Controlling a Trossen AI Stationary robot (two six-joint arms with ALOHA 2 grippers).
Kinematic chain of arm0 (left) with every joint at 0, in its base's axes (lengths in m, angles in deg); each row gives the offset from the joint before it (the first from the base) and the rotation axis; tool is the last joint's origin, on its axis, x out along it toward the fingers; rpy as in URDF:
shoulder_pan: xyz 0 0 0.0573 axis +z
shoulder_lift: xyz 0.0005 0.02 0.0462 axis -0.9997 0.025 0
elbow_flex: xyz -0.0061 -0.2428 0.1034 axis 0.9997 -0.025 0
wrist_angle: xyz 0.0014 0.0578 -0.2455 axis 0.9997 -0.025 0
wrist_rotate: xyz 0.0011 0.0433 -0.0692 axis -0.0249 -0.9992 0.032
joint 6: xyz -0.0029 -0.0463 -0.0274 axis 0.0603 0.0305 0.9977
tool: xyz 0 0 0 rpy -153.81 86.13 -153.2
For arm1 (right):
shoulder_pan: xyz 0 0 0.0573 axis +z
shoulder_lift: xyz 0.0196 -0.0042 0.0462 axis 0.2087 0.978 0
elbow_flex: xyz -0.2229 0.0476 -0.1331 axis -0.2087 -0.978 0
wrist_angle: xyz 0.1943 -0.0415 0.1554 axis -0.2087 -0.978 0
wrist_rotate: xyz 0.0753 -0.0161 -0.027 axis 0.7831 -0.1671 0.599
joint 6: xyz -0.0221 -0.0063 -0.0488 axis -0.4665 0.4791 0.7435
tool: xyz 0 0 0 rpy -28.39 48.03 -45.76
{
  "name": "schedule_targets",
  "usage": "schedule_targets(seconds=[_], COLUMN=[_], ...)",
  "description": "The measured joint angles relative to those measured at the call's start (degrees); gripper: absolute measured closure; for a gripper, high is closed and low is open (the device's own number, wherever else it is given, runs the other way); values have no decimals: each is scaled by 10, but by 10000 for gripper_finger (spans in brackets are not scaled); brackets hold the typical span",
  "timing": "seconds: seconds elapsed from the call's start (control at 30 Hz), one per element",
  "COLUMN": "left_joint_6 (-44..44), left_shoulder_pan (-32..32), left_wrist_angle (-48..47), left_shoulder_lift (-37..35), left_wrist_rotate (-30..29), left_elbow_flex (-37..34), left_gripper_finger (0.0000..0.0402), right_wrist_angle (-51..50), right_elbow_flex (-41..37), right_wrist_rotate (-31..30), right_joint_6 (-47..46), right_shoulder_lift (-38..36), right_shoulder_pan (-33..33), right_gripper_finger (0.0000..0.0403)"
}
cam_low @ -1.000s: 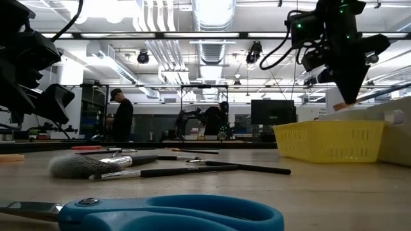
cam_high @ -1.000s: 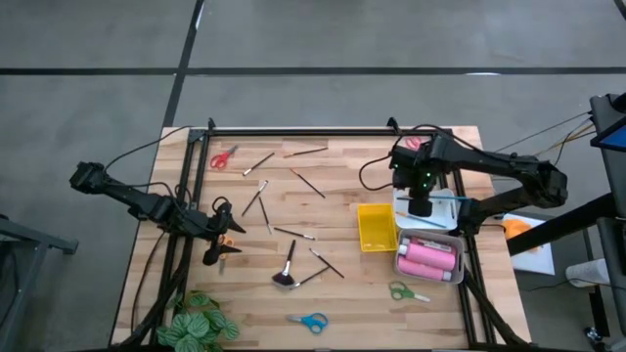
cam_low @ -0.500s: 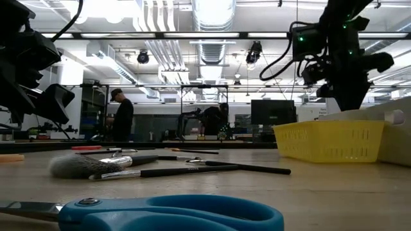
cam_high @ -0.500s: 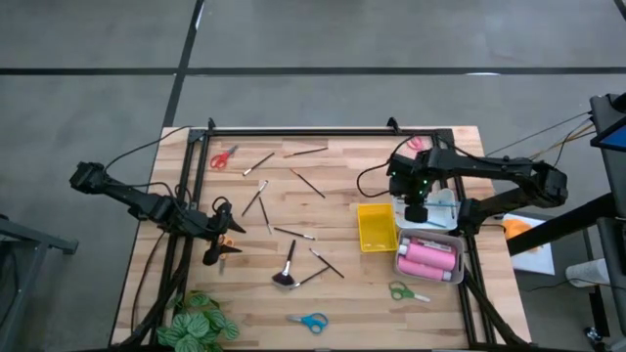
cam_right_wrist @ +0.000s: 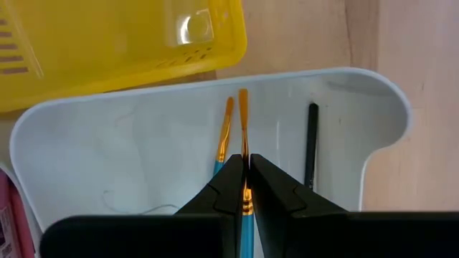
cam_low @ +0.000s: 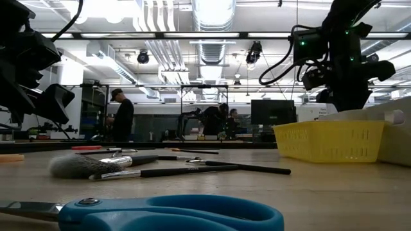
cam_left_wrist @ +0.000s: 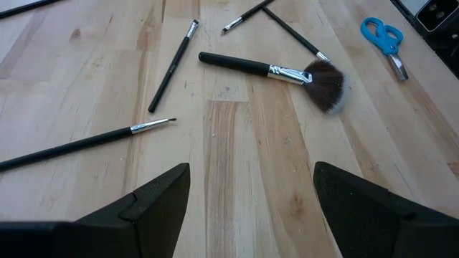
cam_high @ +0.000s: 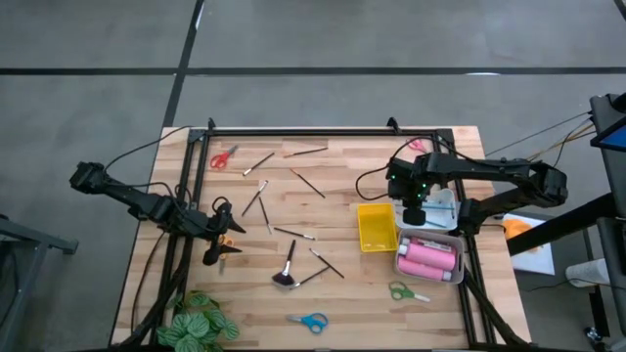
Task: Pick & Place Paint Supplies
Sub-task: Put the blue paint brush into the white bin, then put the black paint brush into the white bin
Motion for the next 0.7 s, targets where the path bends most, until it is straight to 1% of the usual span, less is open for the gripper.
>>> schedule_targets(seconds=[0.47,0.57,0.7], left_joint_6=[0,0,0], left_shoulder_pan=[0,0,0], left_wrist_angle=[0,0,0], left_shoulder_lift=[0,0,0], left_wrist_rotate=[0,0,0], left_elbow_flex=[0,0,0], left_gripper_finger=[101,101,101], right_wrist_angle=[0,0,0], right_elbow_flex=[0,2,2], right_wrist_rotate=[-1,-2,-6], right_joint_6=[3,-5,-32], right_shoulder_lift=[0,0,0], right_shoulder_pan=[7,16,17], right_gripper_finger=[379,355,301])
